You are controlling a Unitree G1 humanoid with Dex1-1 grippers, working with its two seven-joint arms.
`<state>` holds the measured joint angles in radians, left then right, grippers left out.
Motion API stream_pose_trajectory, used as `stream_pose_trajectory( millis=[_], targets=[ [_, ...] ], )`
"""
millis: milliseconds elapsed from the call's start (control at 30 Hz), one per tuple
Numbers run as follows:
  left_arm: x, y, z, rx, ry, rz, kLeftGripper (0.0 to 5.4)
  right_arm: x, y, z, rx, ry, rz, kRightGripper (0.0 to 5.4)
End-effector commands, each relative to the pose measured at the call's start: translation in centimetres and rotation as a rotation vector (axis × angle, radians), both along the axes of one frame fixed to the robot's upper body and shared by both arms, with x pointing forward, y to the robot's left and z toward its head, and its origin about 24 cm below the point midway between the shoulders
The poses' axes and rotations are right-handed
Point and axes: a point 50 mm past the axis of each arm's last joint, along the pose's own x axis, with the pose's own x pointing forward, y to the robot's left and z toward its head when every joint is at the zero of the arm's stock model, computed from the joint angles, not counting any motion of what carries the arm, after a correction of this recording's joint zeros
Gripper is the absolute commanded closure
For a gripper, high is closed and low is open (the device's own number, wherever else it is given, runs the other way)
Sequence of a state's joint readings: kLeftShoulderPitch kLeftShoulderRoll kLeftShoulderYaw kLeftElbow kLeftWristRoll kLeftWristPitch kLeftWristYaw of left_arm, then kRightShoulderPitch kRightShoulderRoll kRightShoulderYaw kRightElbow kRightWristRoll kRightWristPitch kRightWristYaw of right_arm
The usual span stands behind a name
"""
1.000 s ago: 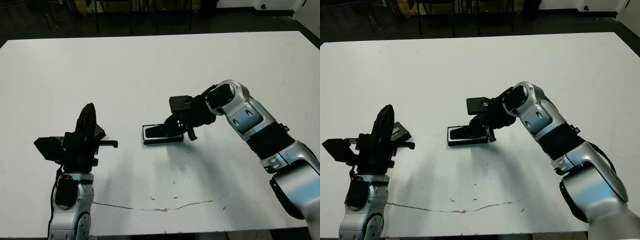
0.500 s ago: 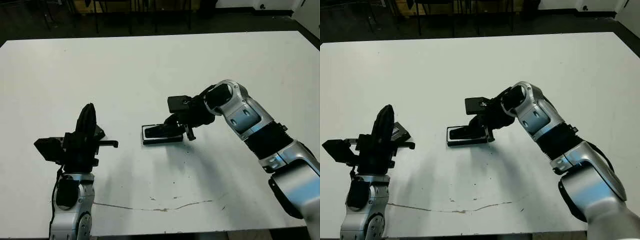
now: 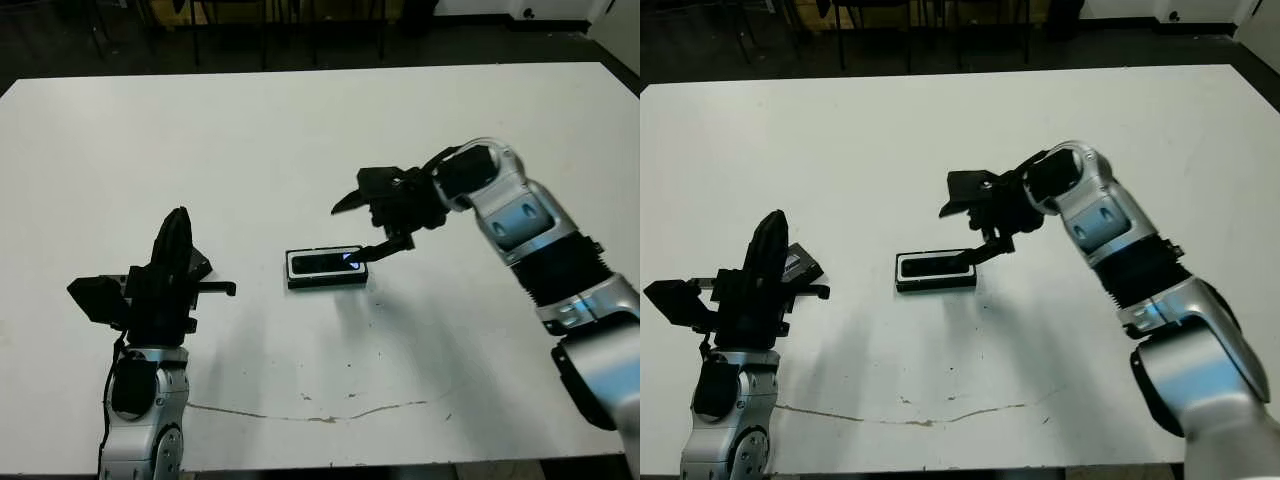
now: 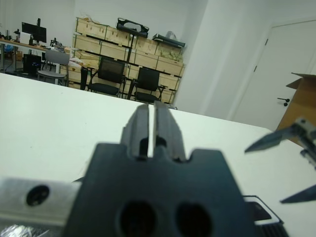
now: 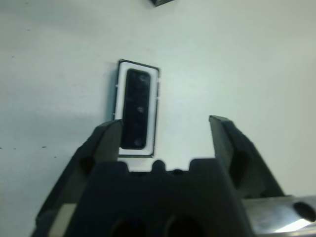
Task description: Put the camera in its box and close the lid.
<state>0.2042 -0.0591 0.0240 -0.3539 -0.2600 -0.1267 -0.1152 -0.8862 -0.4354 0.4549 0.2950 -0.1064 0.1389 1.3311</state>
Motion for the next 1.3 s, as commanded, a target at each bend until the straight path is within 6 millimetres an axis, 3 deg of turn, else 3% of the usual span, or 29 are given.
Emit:
stream_pose_trajectory(
  millis=[33, 133, 233, 367, 567, 767, 1067, 1300],
  targets=[
    [-0.2, 0.2, -0.6, 0.001, 0.032, 0.007, 5.40, 0.0, -0.9, 0.6, 0.031, 0.001, -0.051, 0.98],
    [-0.1, 0.2, -0.6, 0.006, 0.032, 0.008, 5.40, -0.1, -1.6, 1.6, 0.093, -0.023, -0.064, 0.45],
    [-0.1, 0.3, -0.6, 0.007, 0.030, 0.003, 5.40, -0.2, -2.4, 2.0, 0.295, 0.010, -0.166, 0.01],
    [-0.2, 0.4, -0.3, 0.013, 0.028, 0.000, 5.40, -1.0, -3.7, 1.8, 0.529, -0.115, -0.411, 0.10],
    [-0.8, 1.7, 1.2, 0.111, -0.009, 0.004, 5.40, -3.7, -5.8, -0.2, 0.678, -0.225, -0.571, 1.02],
    [-1.8, 4.4, 4.0, 0.437, -0.022, 0.068, 5.40, -5.8, -8.0, -2.8, 0.686, -0.246, -0.698, 2.35],
    [-1.3, 8.6, 8.8, 0.769, 0.062, 0.032, 4.03, -6.4, -9.5, -3.9, 0.698, -0.152, -0.823, 3.85],
    [0.3, 10.7, 9.6, 0.765, 0.293, -0.378, 2.72, -6.1, -10.1, -4.3, 0.723, -0.123, -0.818, 5.14]
  ],
)
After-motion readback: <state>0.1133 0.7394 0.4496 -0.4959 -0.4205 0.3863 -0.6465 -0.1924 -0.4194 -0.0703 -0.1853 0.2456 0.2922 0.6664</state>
